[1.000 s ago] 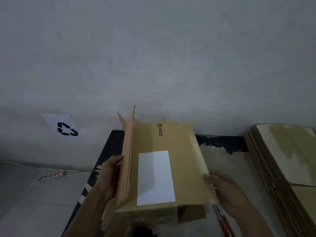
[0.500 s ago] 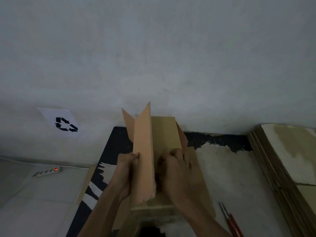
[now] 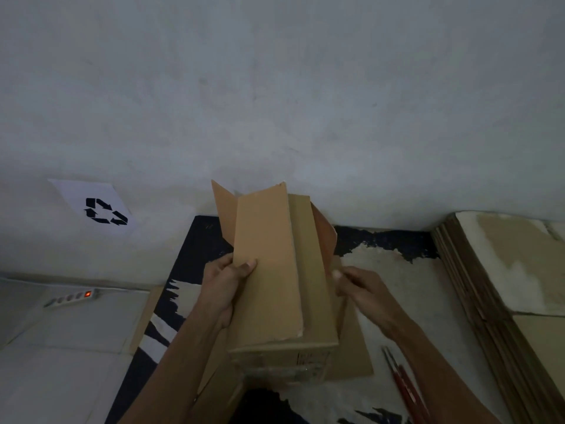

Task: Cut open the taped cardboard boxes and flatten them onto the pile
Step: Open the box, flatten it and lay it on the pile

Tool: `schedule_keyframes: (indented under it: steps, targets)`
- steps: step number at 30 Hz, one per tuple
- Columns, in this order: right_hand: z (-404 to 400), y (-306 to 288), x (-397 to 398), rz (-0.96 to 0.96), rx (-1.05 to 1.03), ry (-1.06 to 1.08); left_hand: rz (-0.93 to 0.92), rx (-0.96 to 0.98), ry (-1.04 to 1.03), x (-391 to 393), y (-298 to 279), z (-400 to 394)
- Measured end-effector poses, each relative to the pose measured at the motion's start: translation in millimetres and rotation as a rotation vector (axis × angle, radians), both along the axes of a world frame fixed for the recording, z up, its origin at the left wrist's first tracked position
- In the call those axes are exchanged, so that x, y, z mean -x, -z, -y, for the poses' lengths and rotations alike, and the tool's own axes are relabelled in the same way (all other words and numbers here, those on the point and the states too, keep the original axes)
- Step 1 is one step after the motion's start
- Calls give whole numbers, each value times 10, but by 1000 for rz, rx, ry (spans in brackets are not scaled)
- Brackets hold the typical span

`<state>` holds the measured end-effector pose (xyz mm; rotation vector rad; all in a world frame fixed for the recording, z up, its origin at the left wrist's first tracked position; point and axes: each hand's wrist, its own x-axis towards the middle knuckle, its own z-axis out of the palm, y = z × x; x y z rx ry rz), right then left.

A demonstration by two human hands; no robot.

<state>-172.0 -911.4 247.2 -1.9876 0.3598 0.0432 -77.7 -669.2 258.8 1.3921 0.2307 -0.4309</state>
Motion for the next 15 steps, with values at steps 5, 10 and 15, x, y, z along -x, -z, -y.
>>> schedule_keyframes:
  steps: [5, 10, 15]
  targets:
    - [578, -36, 373, -154, 143, -125, 39, -158, -93, -120, 72, 20]
    - [494, -81, 524, -326, -133, -385, 54, -186, -95, -204, 42, 104]
    - [81, 108, 516, -224, -307, -506, 168, -176, -87, -65, -69, 158]
